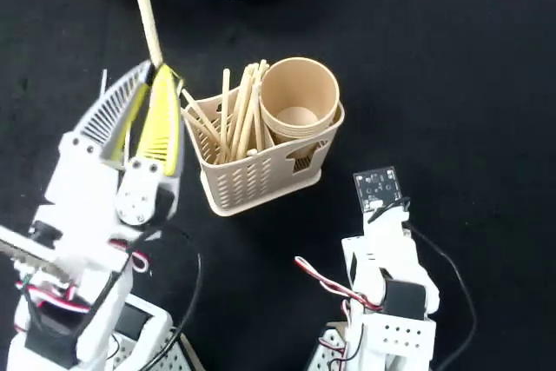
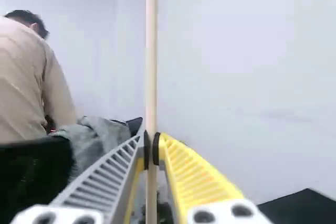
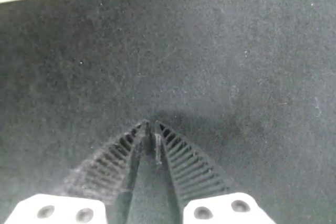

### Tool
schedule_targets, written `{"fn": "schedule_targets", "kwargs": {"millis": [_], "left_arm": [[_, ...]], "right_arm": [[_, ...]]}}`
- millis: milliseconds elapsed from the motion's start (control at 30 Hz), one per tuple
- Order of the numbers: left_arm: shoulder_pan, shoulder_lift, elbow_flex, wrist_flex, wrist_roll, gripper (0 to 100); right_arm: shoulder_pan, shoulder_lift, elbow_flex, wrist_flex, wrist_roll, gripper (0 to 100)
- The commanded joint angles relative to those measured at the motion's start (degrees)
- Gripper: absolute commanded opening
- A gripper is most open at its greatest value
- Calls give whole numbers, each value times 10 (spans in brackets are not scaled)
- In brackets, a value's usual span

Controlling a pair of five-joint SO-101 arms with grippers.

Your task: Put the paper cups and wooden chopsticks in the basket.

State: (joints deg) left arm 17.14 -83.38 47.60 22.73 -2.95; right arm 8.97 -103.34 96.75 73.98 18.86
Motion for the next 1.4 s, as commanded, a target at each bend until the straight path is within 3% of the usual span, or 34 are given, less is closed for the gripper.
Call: {"fn": "schedule_targets", "kwargs": {"millis": [0,200,800,1000,1367], "left_arm": [[16,-4,25,-21,105,29],[17,75,37,-25,179,29],[16,129,71,-27,175,29],[-44,135,72,-145,176,29],[-57,135,131,-150,175,29]], "right_arm": [[-6,-40,-2,3,4,13],[-6,-40,-2,3,4,13],[-6,-40,-2,3,4,13],[-6,-40,-2,3,4,13],[-6,-40,-2,3,4,13]]}}
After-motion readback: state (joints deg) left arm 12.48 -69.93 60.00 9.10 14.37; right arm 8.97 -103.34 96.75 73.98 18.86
